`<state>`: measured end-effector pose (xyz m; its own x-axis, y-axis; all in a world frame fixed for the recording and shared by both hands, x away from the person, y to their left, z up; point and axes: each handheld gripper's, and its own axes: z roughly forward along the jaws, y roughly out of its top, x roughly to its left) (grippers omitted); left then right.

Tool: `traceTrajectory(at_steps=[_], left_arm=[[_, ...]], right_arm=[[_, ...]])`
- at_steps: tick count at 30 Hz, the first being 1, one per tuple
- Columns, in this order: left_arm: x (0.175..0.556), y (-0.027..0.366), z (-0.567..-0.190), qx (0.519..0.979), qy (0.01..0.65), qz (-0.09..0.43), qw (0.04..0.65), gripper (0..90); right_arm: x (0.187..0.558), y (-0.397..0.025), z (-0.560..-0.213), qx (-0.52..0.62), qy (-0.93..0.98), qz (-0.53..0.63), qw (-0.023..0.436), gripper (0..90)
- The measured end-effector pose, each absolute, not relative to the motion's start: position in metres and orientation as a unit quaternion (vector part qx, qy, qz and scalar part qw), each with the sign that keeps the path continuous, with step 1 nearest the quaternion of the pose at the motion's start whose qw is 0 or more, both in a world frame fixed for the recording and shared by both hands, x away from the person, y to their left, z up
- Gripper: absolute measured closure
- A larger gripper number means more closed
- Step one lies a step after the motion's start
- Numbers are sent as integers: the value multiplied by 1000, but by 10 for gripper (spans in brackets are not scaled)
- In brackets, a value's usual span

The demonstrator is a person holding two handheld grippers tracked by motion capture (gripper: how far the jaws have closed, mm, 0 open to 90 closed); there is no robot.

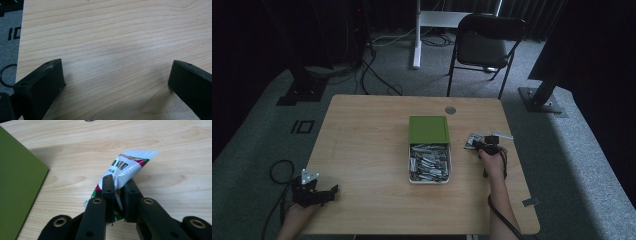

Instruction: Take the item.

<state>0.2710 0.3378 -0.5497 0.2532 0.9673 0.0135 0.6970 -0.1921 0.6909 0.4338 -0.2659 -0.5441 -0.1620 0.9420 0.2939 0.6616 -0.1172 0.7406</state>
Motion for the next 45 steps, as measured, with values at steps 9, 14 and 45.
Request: traceTrajectory(at_steps=[9,14,45], left_arm=[[271,338,-550,736,565,232,291,12],[271,338,-550,736,565,232,291,12],[271,338,-550,736,565,232,291,12]], right_arm=[[429,-282,-547,615,671,367,192,559],[424,-287,-543,606,682,356,201,429],[349,-293,-537,596,682,351,238,212]])
